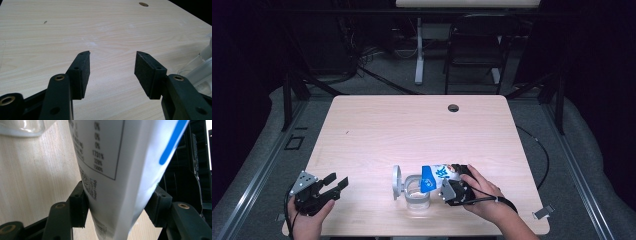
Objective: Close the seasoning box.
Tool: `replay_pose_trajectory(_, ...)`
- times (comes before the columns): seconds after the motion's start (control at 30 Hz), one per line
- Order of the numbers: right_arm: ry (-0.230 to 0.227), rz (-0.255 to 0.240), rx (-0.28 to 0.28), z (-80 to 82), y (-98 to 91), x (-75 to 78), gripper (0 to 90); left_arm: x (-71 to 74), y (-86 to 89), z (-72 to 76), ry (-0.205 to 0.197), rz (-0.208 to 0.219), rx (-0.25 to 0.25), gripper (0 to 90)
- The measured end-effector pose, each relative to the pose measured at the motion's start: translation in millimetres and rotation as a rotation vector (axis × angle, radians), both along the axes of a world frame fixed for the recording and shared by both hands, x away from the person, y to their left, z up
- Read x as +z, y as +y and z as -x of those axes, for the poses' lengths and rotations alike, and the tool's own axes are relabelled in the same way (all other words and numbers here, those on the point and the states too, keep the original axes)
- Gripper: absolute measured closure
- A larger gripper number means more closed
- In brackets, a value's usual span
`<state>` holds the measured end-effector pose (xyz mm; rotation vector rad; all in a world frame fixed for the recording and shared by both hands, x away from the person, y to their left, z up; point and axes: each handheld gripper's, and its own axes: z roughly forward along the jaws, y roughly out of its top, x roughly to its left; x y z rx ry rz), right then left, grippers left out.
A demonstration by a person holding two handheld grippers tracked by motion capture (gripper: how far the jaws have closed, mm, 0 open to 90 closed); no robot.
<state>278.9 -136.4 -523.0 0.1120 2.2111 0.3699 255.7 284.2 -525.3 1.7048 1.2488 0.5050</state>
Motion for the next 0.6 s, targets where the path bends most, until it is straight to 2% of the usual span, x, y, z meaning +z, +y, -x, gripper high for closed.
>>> replay_pose_trajectory(0.17,-0.007,0.011,0.003,0.2,-0.8,0.4,43.4,-0.6,-0.2,-0.3,0.002,-0.002,-0.001,46.9)
replay_pose_trajectory(0.2,-0.015,0.026,0.002,0.6,-0.3,1.4,43.4,-0.7,-0.4,-0.3,0.0,-0.001,0.001,46.9)
replay_pose_trajectory(0.43,-0.019,0.027,0.006,0.3,0.6,1.4,43.4,-0.6,0.1,-0.1,0.003,-0.001,-0.001,46.9)
replay_pose_trajectory(0.47,-0.026,0.043,0.003,0.3,0.9,2.1,43.5,-0.7,0.1,-0.1,0.004,-0.001,-0.001,46.9)
replay_pose_trajectory(0.6,-0.039,0.055,0.006,0.6,1.3,3.1,43.5,-1.6,0.8,-0.5,0.003,0.004,0.001,46.8)
